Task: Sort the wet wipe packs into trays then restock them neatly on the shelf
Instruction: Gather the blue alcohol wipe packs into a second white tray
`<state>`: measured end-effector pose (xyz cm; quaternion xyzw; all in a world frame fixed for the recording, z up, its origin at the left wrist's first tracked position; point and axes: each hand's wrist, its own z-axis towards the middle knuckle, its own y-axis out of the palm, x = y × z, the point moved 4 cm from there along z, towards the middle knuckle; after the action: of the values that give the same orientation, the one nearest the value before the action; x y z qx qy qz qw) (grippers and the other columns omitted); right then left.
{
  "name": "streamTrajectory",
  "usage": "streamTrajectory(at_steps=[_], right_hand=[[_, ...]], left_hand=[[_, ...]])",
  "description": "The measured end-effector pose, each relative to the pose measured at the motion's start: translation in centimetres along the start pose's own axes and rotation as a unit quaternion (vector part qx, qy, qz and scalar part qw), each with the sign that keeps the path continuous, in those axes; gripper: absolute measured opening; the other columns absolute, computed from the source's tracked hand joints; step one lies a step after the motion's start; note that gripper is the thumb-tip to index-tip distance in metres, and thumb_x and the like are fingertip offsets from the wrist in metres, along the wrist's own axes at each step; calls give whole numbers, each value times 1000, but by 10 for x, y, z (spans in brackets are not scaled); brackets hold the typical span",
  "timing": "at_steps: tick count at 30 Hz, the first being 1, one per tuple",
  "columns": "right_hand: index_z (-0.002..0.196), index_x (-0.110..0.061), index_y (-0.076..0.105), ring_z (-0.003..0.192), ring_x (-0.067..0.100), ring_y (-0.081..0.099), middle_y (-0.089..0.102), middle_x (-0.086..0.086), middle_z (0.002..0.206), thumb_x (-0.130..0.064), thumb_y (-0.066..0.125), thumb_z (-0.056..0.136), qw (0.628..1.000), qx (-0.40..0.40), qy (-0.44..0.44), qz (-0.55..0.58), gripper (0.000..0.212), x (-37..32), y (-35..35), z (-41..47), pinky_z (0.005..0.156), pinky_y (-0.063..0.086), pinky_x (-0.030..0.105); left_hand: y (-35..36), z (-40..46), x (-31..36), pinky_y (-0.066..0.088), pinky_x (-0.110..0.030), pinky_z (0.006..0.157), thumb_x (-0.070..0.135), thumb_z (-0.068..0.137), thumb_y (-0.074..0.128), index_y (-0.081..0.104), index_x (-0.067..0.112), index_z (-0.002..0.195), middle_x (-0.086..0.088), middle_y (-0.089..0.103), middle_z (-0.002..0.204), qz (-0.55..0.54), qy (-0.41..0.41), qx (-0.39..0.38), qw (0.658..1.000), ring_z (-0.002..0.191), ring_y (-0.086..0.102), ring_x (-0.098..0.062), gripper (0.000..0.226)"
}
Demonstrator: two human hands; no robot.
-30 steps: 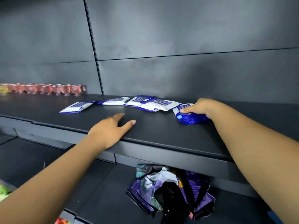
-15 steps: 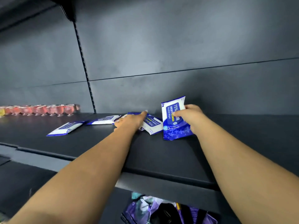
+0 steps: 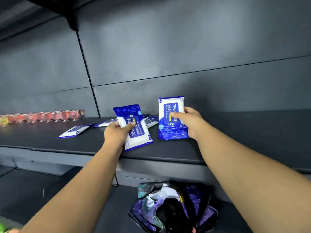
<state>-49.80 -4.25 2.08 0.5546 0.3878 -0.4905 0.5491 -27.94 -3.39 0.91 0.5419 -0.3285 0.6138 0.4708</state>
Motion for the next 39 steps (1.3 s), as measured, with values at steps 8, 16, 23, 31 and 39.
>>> streamTrajectory(at_steps=[8, 16, 23, 31, 39], right_hand=[[94, -11, 64, 67, 19, 68, 71, 3, 80, 1, 65, 81, 995, -8, -72, 69, 18, -1, -7, -156, 64, 58, 38], [99, -8, 64, 70, 21, 68, 71, 10, 89, 1, 64, 80, 996, 58, -57, 26, 21, 42, -23, -328, 68, 58, 39], [99, -11, 64, 78, 21, 70, 72, 7, 90, -5, 64, 83, 989, 141, 9, -54, 17, 71, -71, -440, 69, 58, 37], [98, -13, 62, 84, 21, 68, 70, 6, 94, -9, 67, 82, 963, 242, 76, -88, 17, 120, -145, -507, 80, 55, 40], [94, -16, 62, 71, 15, 71, 73, -3, 78, -15, 66, 85, 932, 296, 200, -62, 10, 190, -284, -554, 65, 58, 33]], left_hand=[[-51, -124, 30, 56, -23, 52, 5, 79, 68, 66, 10, 82, 3, 71, 64, -81, 1, -146, 986, 54, 66, -8, 7], [-91, -251, -3, 57, -27, 54, 4, 78, 68, 65, 11, 83, 2, 72, 66, -106, -71, -259, 957, 57, 67, -9, 9], [-106, -347, -69, 58, -29, 61, 3, 81, 65, 62, 11, 86, 2, 71, 66, -92, -207, -316, 921, 57, 67, -9, 10], [-86, -433, -135, 58, -30, 55, -3, 81, 62, 62, 7, 86, -1, 71, 64, -75, -312, -331, 887, 55, 68, -12, 11], [-11, -512, -206, 56, -27, 51, -4, 83, 59, 63, 6, 88, -5, 72, 72, -47, -382, -330, 862, 60, 69, -14, 12]])
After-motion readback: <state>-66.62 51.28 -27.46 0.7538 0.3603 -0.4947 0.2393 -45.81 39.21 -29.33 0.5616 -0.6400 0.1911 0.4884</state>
